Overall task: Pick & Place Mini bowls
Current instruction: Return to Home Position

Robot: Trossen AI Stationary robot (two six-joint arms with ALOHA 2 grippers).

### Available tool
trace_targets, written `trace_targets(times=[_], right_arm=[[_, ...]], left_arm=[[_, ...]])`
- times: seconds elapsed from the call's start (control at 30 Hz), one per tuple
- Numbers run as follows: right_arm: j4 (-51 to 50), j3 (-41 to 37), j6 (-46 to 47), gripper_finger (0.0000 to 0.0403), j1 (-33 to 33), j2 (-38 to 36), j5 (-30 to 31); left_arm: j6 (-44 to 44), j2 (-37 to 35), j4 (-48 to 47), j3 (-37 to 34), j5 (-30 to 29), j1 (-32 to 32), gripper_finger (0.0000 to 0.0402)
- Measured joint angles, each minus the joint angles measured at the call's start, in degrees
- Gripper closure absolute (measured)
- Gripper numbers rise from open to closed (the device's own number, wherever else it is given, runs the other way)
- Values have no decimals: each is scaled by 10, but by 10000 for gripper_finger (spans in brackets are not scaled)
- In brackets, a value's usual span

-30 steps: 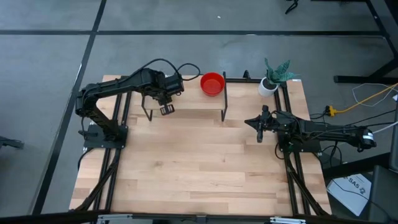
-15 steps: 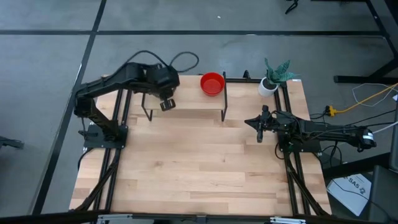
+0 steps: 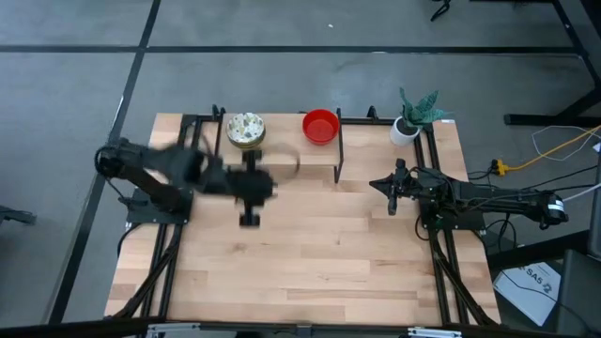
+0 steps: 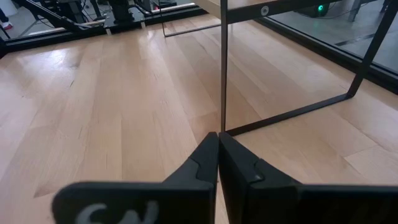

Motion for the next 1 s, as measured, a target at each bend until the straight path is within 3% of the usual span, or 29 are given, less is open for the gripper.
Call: trace_targets(times=[0.13, 0.33, 0.47, 0.7, 1.0], right_arm=[[0, 0, 0, 389, 0, 0, 0], [0, 0, 0, 389, 0, 0, 0], [0, 0, 0, 389, 0, 0, 0], [0, 0, 0, 389, 0, 0, 0], [0, 0, 0, 389, 0, 0, 0]], left_arm=[[-15, -55, 199, -198, -77, -84, 302], [-22, -175, 617, -540, 72, -88, 300], [-22, -270, 798, -714, 73, -70, 304], [-32, -453, 851, -889, 33, -10, 300], [-26, -656, 847, -1023, 104, 109, 302]])
